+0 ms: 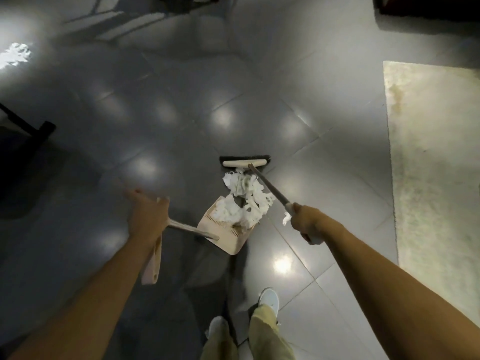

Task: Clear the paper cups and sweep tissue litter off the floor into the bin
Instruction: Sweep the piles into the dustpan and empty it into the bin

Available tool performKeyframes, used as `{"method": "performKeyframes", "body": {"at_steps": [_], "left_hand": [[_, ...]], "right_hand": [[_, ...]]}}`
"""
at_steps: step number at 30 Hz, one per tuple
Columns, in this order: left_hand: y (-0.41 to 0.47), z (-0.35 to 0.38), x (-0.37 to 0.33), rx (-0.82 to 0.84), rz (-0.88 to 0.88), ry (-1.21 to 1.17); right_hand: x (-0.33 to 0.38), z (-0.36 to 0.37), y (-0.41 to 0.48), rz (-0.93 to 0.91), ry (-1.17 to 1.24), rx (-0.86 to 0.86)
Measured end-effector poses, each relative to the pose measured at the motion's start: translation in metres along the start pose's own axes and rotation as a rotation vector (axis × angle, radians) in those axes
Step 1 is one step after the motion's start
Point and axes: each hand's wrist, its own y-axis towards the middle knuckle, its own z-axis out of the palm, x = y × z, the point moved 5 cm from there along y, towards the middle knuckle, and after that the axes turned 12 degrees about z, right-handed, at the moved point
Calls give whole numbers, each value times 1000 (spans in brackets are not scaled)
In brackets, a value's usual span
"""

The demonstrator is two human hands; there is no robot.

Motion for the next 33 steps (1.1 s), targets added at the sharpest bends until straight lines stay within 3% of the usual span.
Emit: {"method": "performKeyframes", "body": {"at_steps": [2, 6, 10, 15, 22, 29, 33], "left_hand": [[13, 5, -5, -32, 35, -5], [29, 11, -26, -38, 92, -22], [41, 13, -40, -68, 88, -33], [41, 12, -45, -62, 119, -15], [27, 6, -28, 34, 164, -21], [10, -3, -11, 170, 259, 7], [4, -11, 1, 224, 271, 29]], "right_hand": [[-10, 7, 6, 86, -92, 40], [-12, -2, 7, -67, -239, 31], [-34, -31, -19, 33, -235, 205], [-61, -70, -53, 171, -90, 298], [-79, -87, -101, 177, 272, 312], [-106, -53, -139, 136, 473, 233], [-116, -18, -142, 121, 461, 112]]}}
